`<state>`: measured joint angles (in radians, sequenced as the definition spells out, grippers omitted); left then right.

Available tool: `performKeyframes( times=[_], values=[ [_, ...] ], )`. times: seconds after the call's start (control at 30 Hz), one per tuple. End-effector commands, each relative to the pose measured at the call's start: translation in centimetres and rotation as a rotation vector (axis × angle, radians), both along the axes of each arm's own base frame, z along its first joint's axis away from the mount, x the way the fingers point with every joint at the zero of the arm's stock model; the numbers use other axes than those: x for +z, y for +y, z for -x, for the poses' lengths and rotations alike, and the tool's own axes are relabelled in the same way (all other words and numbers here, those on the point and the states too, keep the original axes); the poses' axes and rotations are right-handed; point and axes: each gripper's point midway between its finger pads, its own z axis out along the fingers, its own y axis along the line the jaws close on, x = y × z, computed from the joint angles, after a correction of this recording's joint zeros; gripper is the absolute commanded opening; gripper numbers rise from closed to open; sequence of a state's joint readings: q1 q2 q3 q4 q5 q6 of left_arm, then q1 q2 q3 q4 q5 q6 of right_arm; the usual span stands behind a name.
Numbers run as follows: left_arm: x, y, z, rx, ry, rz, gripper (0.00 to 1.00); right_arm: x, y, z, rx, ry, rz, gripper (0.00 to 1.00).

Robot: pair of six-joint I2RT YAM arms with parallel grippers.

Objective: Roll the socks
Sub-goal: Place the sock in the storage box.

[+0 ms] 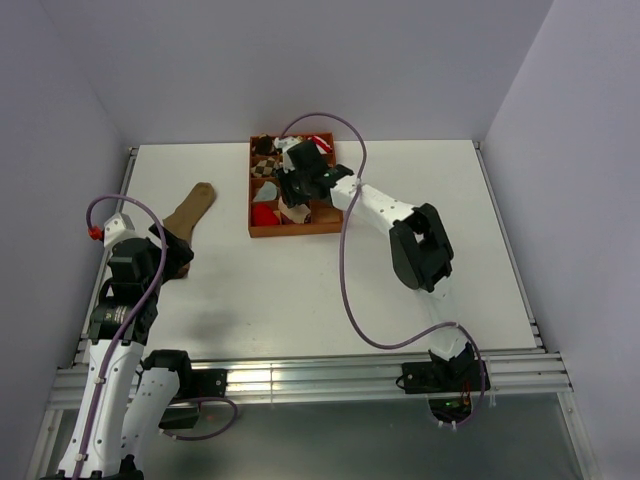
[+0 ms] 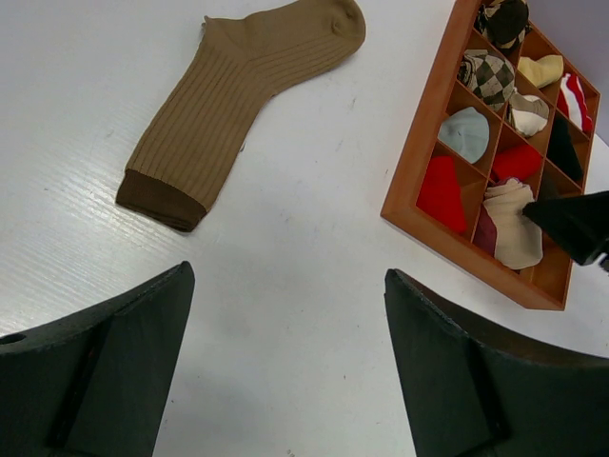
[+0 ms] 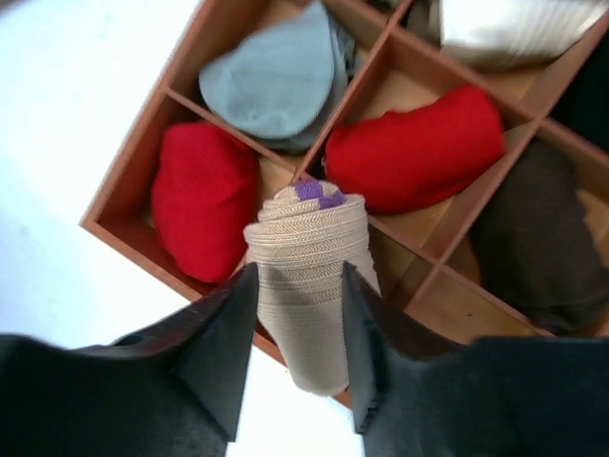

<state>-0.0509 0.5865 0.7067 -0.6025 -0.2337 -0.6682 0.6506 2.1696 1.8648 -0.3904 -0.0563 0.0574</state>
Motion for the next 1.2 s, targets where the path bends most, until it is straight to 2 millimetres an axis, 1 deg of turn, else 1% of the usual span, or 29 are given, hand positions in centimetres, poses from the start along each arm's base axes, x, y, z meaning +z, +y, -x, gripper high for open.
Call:
performKeyframes(
  times=[0.0,0.03,0.07,0.13,0.3,0.4,0.57,0.67,0.7,0.73,0.87,0.97,1.0,1.03,1.07,1.1,1.17],
  values=[
    [0.5,0.2,-0.4,0.000,-0.028,-0.017,0.86,-3.3,0.2,1.1,0.033,0.069,0.037,0.45],
    [0.6,0.2,-0.4,-0.001,-0.029,-0.017,0.86,-4.5,-0.1,1.5,0.031,0.093,0.057,0.42],
    [0.5,0.2,-0.4,-0.001,-0.026,-0.017,0.86,-5.1,-0.4,1.7,0.026,0.104,0.072,0.39],
    [0.5,0.2,-0.4,-0.001,-0.028,-0.017,0.86,-6.8,-1.2,2.5,0.015,0.146,0.106,0.27],
    [0.5,0.2,-0.5,-0.005,-0.027,-0.017,0.86,-9.8,-3.2,4.2,-0.011,0.221,0.192,0.26],
    [0.5,0.1,-0.5,-0.009,-0.027,-0.016,0.86,-10.6,-4.0,4.4,-0.028,0.242,0.236,0.26],
    [0.3,0.0,-0.6,-0.013,-0.019,-0.016,0.86,-11.9,-5.4,4.0,-0.067,0.257,0.321,0.26],
    [0.3,0.0,-0.6,-0.013,-0.021,-0.016,0.86,-12.8,-5.8,4.1,-0.088,0.273,0.350,0.27],
    [0.2,0.0,-0.6,-0.014,-0.019,-0.015,0.86,-12.5,-5.5,3.8,-0.092,0.270,0.341,0.27],
    [0.2,-0.1,-0.6,-0.017,-0.021,-0.014,0.86,-13.0,-5.7,3.6,-0.100,0.279,0.347,0.28],
    [0.1,0.0,-0.6,-0.016,-0.016,-0.015,0.86,-12.8,-5.6,3.5,-0.106,0.300,0.354,0.29],
    [0.2,0.0,-0.6,-0.016,-0.018,-0.015,0.86,-11.1,-4.9,3.9,-0.080,0.282,0.290,0.31],
    [0.2,0.0,-0.6,-0.016,-0.018,-0.015,0.86,-9.7,-4.5,3.9,-0.069,0.252,0.241,0.33],
    [0.2,0.0,-0.6,-0.016,-0.018,-0.015,0.86,-8.8,-4.1,3.9,-0.068,0.239,0.210,0.35],
    [0.3,0.0,-0.6,-0.016,-0.021,-0.015,0.86,-8.0,-4.0,3.6,-0.071,0.215,0.189,0.38],
    [0.2,0.0,-0.6,-0.014,-0.019,-0.015,0.86,-6.3,-3.4,3.7,-0.056,0.195,0.150,0.40],
    [0.4,-0.1,-0.5,-0.017,-0.027,-0.014,0.86,-4.5,-3.0,3.3,-0.061,0.163,0.113,0.42]
  ],
)
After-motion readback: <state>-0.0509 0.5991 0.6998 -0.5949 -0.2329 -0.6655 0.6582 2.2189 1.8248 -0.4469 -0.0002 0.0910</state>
